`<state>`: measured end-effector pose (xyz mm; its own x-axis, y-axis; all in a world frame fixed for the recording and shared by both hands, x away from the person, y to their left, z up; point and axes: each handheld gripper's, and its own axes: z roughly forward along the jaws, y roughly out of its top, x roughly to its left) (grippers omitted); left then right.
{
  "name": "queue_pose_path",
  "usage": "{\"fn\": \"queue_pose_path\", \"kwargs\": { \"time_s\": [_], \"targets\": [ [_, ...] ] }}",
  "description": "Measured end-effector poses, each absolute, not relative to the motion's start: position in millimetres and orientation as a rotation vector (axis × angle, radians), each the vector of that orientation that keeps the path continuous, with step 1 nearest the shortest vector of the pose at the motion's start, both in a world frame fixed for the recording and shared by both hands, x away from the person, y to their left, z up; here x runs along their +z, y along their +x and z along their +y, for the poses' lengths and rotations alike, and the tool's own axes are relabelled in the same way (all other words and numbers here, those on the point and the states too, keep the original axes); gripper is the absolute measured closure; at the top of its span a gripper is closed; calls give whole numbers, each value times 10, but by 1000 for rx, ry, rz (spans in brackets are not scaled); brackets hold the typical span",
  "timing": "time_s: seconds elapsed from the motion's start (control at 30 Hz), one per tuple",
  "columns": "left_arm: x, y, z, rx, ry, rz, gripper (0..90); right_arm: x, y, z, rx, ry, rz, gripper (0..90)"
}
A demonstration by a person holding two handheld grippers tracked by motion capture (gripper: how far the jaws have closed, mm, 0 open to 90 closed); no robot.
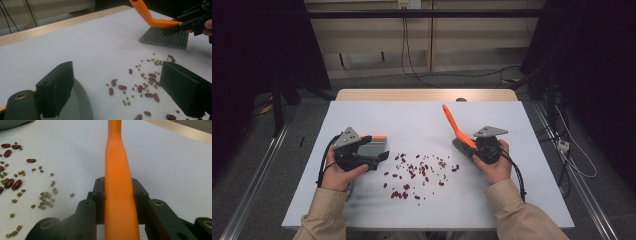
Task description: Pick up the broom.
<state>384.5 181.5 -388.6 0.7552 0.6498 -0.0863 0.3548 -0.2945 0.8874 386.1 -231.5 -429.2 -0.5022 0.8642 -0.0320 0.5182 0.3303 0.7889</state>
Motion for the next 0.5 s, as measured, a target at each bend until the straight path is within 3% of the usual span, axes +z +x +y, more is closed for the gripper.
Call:
{"fn": "queue_pose_path", "kwargs": {
  "time_s": [0.5],
  "targets": [
    [-3896,3798,1870,361,1891,763,121,-4359,3619,-1837,994,1186,2057,713]
  ]
}}
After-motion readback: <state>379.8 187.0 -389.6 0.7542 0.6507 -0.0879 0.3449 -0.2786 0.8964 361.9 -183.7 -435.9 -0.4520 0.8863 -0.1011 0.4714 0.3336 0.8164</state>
